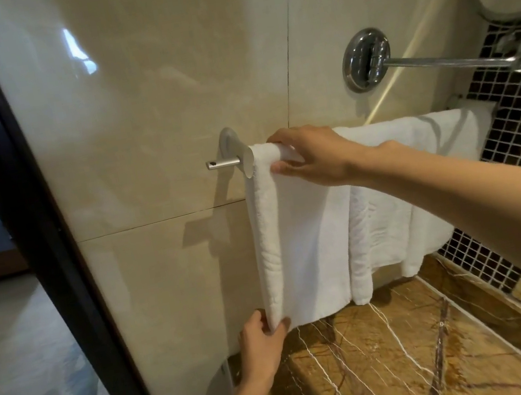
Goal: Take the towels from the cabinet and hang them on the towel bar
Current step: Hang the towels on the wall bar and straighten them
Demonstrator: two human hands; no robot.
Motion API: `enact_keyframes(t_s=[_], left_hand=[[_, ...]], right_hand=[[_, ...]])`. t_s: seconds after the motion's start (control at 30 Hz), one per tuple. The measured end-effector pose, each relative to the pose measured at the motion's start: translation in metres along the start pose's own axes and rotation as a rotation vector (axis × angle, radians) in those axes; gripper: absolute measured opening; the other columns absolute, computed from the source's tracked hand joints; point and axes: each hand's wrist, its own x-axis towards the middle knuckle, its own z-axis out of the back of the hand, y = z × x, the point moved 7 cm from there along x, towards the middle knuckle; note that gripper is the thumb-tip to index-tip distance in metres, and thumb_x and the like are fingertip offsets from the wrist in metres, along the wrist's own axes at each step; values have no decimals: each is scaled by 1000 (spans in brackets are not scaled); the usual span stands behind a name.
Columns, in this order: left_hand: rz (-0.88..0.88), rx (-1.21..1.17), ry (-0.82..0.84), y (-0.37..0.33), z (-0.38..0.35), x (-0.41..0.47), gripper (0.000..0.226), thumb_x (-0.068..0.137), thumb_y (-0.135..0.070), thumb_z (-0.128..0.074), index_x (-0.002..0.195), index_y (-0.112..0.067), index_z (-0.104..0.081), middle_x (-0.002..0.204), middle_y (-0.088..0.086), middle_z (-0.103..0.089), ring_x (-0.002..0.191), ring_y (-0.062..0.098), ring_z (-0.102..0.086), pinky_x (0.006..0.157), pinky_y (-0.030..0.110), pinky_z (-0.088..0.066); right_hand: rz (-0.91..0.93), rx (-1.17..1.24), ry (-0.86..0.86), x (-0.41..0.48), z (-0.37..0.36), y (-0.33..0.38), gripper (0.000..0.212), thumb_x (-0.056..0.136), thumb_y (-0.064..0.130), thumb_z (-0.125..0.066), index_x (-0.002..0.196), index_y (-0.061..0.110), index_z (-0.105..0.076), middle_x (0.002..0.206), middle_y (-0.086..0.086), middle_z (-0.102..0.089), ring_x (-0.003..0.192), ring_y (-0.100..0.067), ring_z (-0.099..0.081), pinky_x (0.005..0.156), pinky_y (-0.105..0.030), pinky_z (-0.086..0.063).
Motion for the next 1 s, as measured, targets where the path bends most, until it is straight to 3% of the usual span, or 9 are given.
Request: enact_keyframes(t_s=[0.13,0.27,0.4,0.47,0.57,0.8,1.0], left_hand=[[26,-23,-7,0,2,-1,11,81,-17,-73,84,-13,-63,83,-1,-71,81,17,-69,73,26,-55],[6,24,-13,-7,6,2,10,82,-16,-72,84,-16,-62,84,-2,-70,80,15,-68,68,20,-53],[-2,32,-26,-7,11,0,9,81,-16,-73,81,-16,-64,80,0,-70,77,17,-68,65,24,-54],[-10,34,-5,-6,11,0,10,80,-15,-74,82,-18,-65,82,-3,-71,78,13,-69,69,23,-55],[-11,50,24,-6,10,-1,12,80,-12,-74,85,-20,-66,83,-8,-70,79,5,-67,66,13,-50],[-13,242,-27,-8,10,9,17,80,-22,-74,77,-17,-59,72,-7,-65,66,9,-59,54,13,-38],[26,170,18,-10,9,26,15,81,-22,-73,89,-15,-62,87,-5,-68,85,15,-64,72,23,-48]], right_hand=[[-11,-4,21,0,-2,1,35,95,41,-48,122,19,-49,111,-7,-59,101,-30,-52,77,-36,-30],[-28,-10,49,0,-2,2,33,97,39,-45,123,19,-48,104,-2,-54,104,-29,-50,81,-38,-28],[-32,-2,100,2,-3,2,33,98,39,-43,123,18,-48,95,4,-49,103,-30,-52,80,-37,-29],[-36,3,116,2,-3,2,40,98,42,-42,132,19,-43,107,-3,-56,110,-31,-52,87,-39,-30],[-15,-58,59,-2,-4,6,51,96,48,-34,140,21,-36,133,-10,-52,121,-32,-46,102,-43,-26],[-10,-39,-9,0,-7,8,32,100,34,-39,126,17,-47,119,-9,-56,107,-32,-50,83,-36,-30],[-3,13,22,2,-7,7,31,100,33,-41,124,16,-48,115,-11,-58,103,-33,-51,80,-36,-32]])
